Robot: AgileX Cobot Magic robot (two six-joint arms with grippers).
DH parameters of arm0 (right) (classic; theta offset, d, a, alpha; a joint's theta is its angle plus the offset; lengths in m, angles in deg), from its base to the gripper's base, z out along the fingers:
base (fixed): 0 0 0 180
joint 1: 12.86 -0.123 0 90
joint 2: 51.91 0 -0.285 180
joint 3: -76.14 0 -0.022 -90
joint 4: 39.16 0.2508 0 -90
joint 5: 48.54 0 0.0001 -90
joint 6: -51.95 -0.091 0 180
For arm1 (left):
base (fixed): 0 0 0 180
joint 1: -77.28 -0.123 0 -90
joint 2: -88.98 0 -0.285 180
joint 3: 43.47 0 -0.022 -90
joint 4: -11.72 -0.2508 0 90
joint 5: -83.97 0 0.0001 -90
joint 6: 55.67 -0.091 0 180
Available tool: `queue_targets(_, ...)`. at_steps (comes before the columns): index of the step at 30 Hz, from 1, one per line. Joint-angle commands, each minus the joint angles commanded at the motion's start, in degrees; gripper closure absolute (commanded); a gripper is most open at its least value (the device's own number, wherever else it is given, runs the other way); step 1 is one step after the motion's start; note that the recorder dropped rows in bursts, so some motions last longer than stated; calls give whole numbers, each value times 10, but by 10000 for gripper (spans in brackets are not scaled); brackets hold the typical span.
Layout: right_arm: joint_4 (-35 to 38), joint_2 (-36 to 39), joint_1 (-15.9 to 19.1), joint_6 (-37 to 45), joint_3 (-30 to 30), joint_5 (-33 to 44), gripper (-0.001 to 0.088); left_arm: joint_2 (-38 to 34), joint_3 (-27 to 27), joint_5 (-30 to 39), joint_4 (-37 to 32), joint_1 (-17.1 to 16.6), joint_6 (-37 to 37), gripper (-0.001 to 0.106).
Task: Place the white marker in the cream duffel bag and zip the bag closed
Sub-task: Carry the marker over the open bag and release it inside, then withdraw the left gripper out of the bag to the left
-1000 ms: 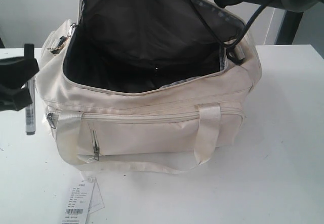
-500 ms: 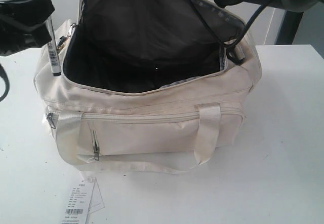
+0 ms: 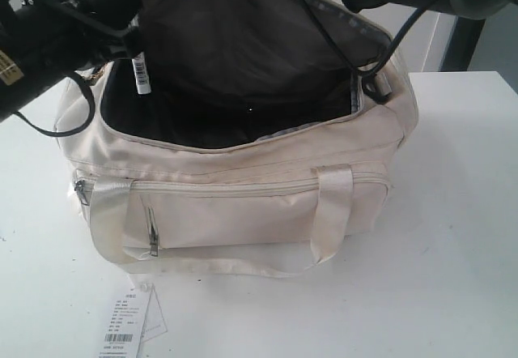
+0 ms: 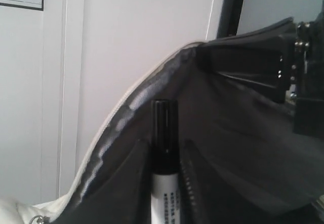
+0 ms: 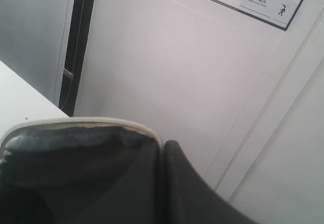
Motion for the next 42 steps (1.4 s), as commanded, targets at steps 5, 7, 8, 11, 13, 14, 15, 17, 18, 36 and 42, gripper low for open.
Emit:
queue_targets(5, 0, 0, 0, 0, 0, 0, 868, -42, -19, 5, -28, 0, 1, 1053)
queue_targets(7, 0, 0, 0, 0, 0, 0, 868, -57, -24, 5, -50, 0, 3, 1033)
queue_targets(8, 0, 0, 0, 0, 0, 0, 868, -62, -27, 4, -58, 0, 3, 996)
queue_targets(11, 0, 0, 0, 0, 0, 0, 868, -69, -31, 5, -68, 0, 3, 806)
queue_targets(13, 0, 0, 0, 0, 0, 0, 868, -70, -31, 5, -68, 0, 3, 672)
queue_targets(14, 0, 0, 0, 0, 0, 0, 868, -70, -31, 5, -68, 0, 3, 604)
queue_targets(15, 0, 0, 0, 0, 0, 0, 868, -70, -31, 5, -68, 0, 3, 550)
queue_targets(17, 0, 0, 0, 0, 0, 0, 868, -70, -31, 5, -68, 0, 3, 495)
queue_targets(18, 0, 0, 0, 0, 0, 0, 868, -70, -31, 5, -68, 0, 4, 483)
queue_targets(36, 0, 0, 0, 0, 0, 0, 868, 56, -30, 229, -255, 0, 102, 1053)
queue_targets(42, 0, 0, 0, 0, 0, 0, 868, 116, -31, 421, -305, 0, 161, 1053)
